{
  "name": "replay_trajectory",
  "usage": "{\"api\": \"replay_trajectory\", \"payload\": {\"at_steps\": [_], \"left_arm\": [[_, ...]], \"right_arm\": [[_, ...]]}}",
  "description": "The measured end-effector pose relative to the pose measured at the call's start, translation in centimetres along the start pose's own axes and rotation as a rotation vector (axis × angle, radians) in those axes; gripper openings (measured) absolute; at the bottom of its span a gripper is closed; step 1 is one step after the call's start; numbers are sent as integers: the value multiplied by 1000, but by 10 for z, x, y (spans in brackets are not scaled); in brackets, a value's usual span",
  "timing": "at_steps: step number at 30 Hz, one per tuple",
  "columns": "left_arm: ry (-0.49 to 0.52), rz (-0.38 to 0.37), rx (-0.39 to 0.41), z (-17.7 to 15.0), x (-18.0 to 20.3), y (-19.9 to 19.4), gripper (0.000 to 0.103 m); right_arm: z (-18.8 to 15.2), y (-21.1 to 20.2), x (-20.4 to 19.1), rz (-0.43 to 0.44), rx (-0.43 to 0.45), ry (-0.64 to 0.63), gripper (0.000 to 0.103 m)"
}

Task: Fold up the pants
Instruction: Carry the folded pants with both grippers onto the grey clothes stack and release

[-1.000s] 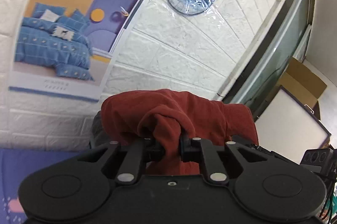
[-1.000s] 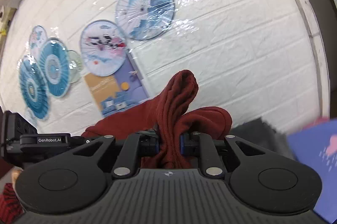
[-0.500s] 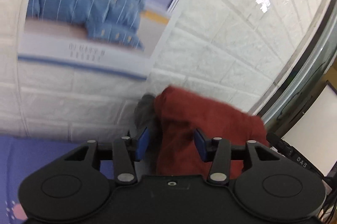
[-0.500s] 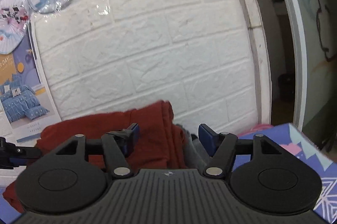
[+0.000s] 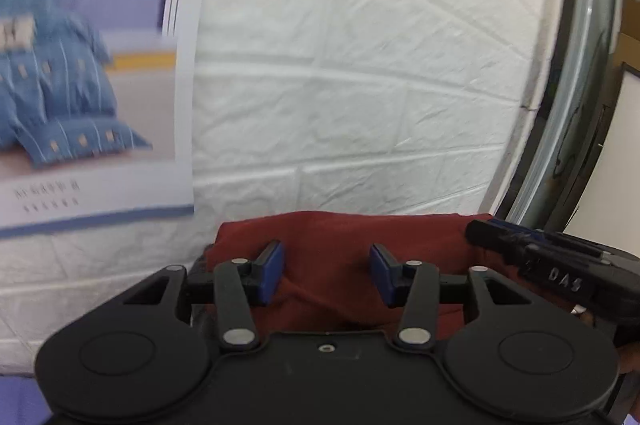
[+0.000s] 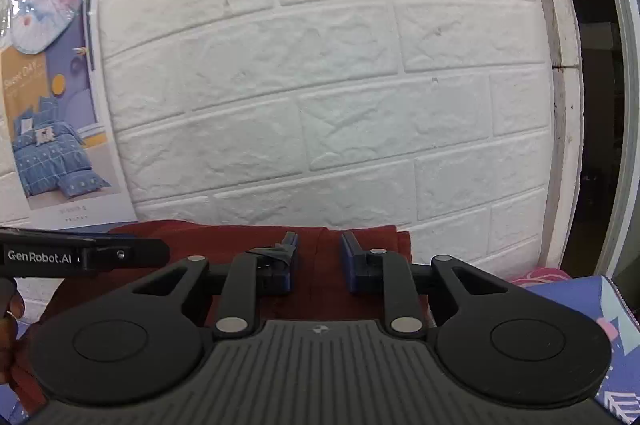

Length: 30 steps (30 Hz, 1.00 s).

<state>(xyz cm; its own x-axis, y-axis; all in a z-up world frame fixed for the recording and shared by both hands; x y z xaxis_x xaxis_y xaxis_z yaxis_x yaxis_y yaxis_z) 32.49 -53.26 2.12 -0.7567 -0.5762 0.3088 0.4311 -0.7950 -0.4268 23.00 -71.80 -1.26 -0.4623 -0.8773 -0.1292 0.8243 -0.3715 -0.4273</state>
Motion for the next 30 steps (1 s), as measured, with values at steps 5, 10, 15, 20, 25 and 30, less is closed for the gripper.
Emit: {"api": "replay_trajectory", "payload": {"at_steps": [5,10,15,20,25,30], "left_arm": [[-38,-26,-27,-15,-28,22,62],[-30,-21,-19,-16,-28,21,63],[-63,-77,30,3,-4,-23,84],[-93,-81,139,18,23,-97,88],[-119,-105,130,1,58,-162,88],[-138,-45,50,-46,92,-208,87]], "right_arm": [[-5,34,6,6,-77,53,27],[-11,30,8,14,-45,82,26],[5,-26,16,16,43,104,103],[15,-100,18,-65,25,-40,103],[1,-174,21,-105,-48,-142,103],[-23,-225,21,-114,-72,-233,103]]}}
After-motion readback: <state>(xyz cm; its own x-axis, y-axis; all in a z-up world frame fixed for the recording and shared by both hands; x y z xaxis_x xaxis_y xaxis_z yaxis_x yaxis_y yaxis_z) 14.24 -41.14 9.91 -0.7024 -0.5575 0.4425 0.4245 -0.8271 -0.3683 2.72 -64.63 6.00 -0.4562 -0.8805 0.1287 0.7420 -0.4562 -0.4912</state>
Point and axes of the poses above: each gripper's, at about its wrist camera, not at the fingertips, and y roughly the way its jaws point, x to its right, z to its top, the point moved 2 cm from there along y, roughly the way its jaws point, and after that the axes turned 15 degrees about -z, right-handed, at the moved point
